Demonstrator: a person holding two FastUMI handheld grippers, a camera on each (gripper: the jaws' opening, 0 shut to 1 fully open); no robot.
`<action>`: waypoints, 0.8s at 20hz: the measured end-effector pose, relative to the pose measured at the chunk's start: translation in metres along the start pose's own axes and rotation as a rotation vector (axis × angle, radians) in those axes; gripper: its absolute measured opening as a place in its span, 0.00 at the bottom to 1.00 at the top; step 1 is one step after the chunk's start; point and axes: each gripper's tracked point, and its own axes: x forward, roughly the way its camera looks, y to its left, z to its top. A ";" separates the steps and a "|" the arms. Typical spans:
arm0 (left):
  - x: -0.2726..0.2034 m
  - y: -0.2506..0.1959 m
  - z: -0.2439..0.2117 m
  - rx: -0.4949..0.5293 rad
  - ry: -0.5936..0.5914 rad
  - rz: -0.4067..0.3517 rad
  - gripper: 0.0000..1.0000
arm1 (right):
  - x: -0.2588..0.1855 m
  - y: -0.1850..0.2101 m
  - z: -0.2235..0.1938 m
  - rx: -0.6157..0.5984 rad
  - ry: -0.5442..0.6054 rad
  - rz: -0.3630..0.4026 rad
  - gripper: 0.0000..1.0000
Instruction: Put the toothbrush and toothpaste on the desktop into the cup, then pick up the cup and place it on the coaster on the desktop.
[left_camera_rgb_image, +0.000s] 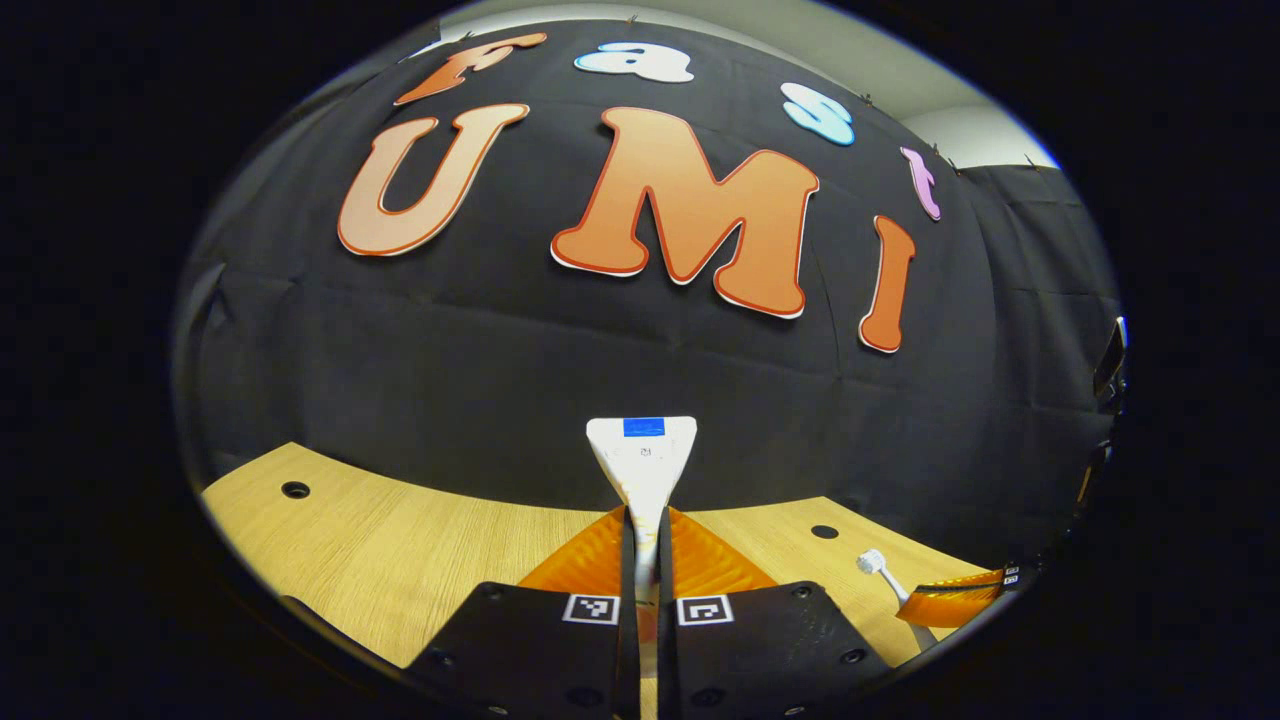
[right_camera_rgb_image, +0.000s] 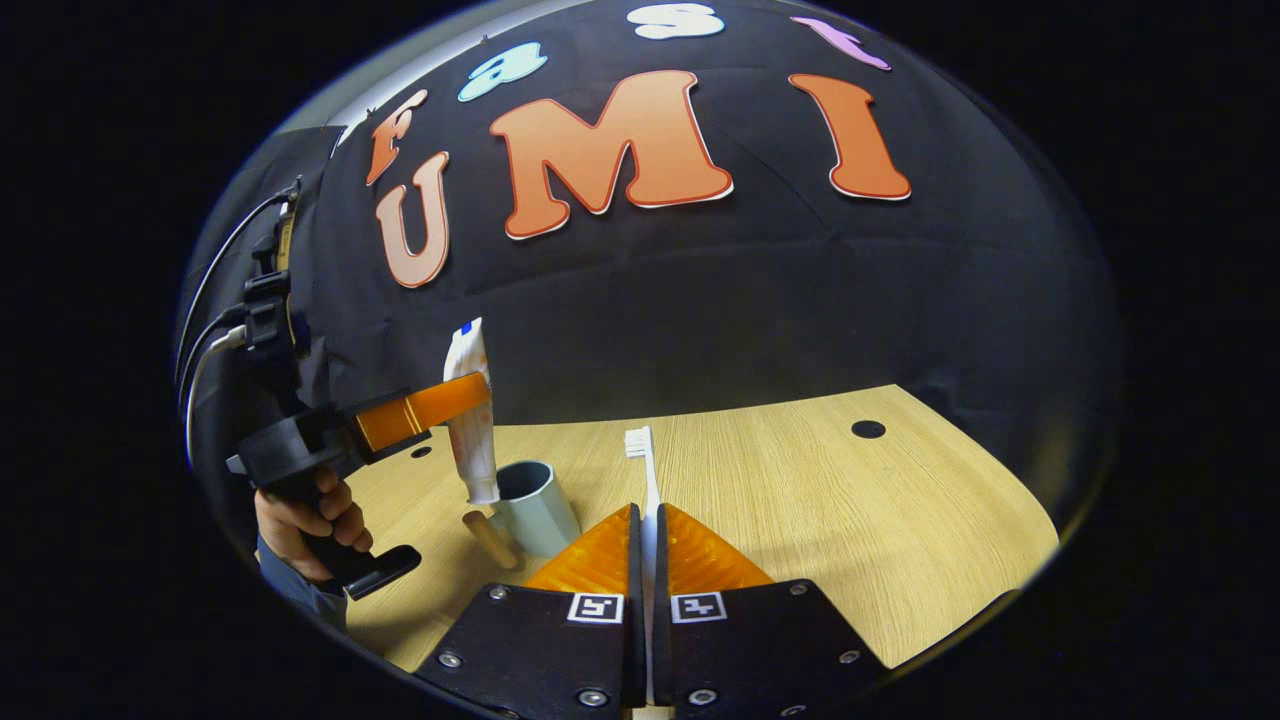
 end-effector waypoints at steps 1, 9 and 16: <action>0.005 0.002 0.002 0.005 -0.009 0.004 0.06 | 0.002 0.000 0.000 -0.001 0.000 -0.001 0.03; 0.035 0.016 -0.040 -0.015 0.043 0.053 0.06 | 0.019 -0.002 -0.001 -0.020 0.003 -0.015 0.03; 0.033 0.022 -0.081 0.070 0.116 0.086 0.07 | 0.016 0.008 0.005 -0.013 -0.011 -0.006 0.03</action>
